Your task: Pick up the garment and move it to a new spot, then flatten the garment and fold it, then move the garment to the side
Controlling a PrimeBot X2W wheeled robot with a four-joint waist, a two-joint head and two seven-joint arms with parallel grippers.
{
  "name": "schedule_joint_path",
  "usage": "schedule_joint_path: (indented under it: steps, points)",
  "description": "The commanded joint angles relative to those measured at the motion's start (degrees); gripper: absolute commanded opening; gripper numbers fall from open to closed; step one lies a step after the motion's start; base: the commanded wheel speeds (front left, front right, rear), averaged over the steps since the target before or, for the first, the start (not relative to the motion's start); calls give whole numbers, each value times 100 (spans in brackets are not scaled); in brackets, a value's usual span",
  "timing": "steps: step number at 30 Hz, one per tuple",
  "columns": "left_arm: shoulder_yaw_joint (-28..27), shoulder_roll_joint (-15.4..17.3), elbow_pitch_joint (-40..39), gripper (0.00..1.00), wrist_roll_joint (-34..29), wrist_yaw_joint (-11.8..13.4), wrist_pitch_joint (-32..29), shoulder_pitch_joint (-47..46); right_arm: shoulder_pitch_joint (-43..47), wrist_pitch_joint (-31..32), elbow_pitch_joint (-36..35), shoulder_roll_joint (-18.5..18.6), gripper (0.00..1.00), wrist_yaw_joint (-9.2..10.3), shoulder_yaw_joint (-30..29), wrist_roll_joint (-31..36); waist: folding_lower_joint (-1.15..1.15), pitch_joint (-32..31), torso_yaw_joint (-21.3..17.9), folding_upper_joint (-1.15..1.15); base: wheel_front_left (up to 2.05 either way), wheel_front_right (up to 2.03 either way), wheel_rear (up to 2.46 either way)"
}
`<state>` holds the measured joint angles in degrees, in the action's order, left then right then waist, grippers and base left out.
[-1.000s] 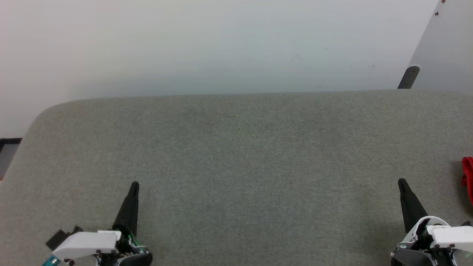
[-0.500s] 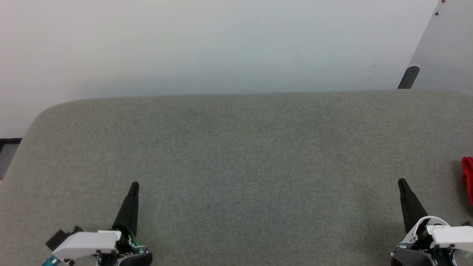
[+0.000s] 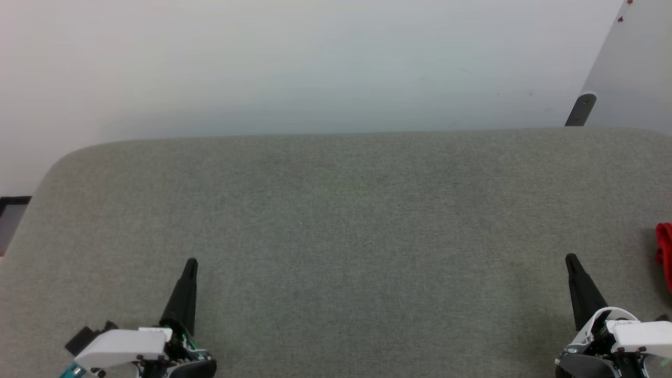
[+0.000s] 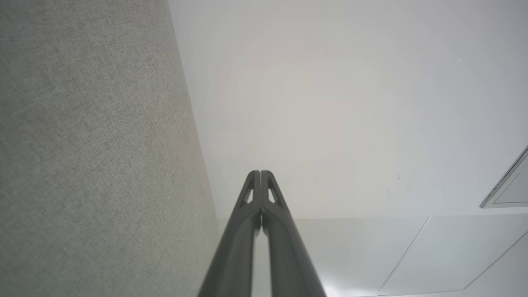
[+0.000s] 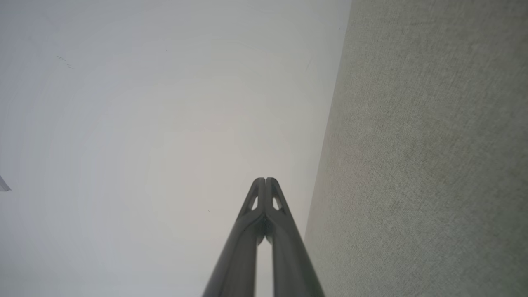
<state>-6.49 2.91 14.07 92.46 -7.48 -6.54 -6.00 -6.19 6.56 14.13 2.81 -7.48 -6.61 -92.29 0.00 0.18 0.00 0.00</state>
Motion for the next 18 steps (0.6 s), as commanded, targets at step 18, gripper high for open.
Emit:
schedule_joint_path:
  steps: [18]
  points:
    - [-17, -7, 2, 0, -12, -2, -20, -54, -19, 3, 1, 13, 0, -2, 19, -24, 0, 0, 0, 0, 0, 0, 0]
